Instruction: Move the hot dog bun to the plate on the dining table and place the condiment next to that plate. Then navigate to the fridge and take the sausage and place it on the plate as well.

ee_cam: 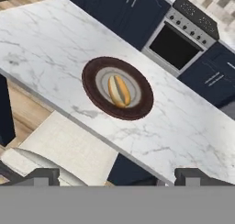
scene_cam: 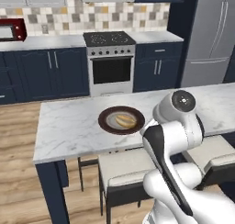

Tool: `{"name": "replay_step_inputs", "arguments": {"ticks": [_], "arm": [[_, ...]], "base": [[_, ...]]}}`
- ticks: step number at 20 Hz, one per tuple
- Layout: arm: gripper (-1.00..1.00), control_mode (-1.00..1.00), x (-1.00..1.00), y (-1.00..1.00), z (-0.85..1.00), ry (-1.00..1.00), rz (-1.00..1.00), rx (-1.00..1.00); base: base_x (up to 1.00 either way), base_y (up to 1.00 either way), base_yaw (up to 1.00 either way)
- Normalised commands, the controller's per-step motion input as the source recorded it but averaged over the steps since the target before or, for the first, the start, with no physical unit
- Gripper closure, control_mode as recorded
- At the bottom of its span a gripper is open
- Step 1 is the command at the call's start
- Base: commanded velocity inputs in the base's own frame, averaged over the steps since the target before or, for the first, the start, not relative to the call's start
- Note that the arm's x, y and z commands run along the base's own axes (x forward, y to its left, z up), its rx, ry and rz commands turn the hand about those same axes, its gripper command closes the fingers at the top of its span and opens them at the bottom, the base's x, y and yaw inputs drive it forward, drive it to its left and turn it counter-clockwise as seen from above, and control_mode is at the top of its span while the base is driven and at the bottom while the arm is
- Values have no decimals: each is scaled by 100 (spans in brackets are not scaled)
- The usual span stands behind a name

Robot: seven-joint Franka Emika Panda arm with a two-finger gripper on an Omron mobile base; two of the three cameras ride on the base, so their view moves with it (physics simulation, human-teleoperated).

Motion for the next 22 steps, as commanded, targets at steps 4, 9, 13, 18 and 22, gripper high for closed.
{"name": "replay_step_inputs", "arguments": {"ticks": [4, 9, 13, 18, 22], "arm": [[-100, 100, 0, 0, 0, 0, 0, 0], [-100, 100, 0, 0, 0, 0, 0, 0], [-100, 100, 0, 0, 0, 0, 0, 0], [-100, 100, 0, 0, 0, 0, 0, 0], [-100, 100, 0, 0, 0, 0, 0, 0]], "base": [[-25, 0, -77], [-25, -5, -80], [-18, -10, -80], [-3, 0, -78], [0, 0, -80]]}}
